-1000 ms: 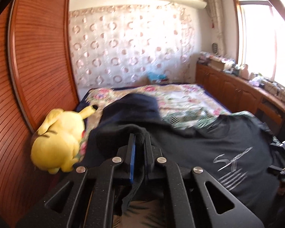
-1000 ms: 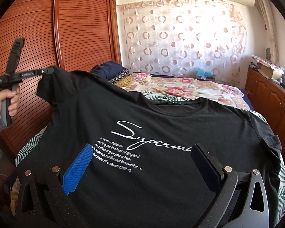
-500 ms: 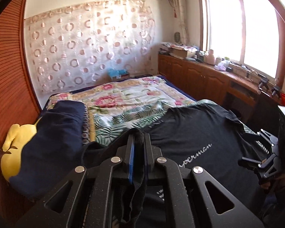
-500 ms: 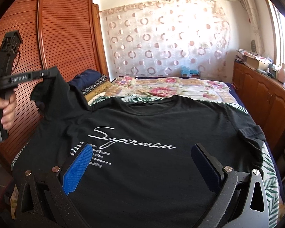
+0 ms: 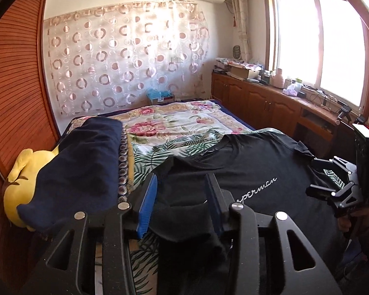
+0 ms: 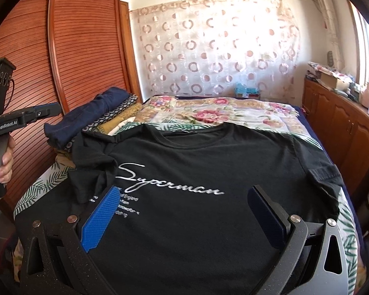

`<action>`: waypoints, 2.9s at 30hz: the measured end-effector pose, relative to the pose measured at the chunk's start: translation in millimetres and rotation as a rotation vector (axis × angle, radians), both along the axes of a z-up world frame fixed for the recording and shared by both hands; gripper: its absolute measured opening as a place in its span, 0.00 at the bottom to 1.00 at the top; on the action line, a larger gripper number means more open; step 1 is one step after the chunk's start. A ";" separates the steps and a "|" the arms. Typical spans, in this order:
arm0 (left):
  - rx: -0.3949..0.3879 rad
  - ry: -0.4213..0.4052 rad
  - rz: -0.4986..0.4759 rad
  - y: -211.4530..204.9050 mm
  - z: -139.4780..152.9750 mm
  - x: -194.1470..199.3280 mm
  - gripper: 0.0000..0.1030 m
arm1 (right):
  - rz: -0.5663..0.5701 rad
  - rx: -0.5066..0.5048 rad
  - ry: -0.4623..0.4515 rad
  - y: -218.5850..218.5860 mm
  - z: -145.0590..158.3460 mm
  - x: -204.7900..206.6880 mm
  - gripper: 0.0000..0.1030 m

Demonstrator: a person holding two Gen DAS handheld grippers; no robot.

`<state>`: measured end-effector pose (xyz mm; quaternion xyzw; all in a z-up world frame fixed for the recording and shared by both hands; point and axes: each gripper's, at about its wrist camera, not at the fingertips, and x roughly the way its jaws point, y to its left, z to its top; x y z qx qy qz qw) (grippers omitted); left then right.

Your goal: Fold small clothes

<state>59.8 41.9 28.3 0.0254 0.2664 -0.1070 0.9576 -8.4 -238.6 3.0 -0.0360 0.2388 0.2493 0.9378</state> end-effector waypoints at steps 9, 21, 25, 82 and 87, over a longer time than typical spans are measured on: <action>-0.011 0.040 0.085 32.9 -23.4 -14.9 0.41 | 0.152 -0.037 -0.005 50.6 16.2 18.7 0.95; -0.059 0.062 0.147 68.7 -46.4 -28.9 0.41 | 0.420 -0.049 0.130 119.0 1.5 80.6 0.52; -0.065 0.066 0.161 75.9 -52.6 -34.8 0.41 | 0.507 -0.091 0.166 144.7 -7.6 88.6 0.52; -0.099 0.165 0.143 48.2 -95.0 -39.2 0.41 | 0.423 -0.280 0.213 122.7 -58.9 69.9 0.09; -0.110 0.157 0.140 48.7 -91.3 -41.6 0.41 | 0.435 -0.269 0.215 111.3 -44.7 65.7 0.08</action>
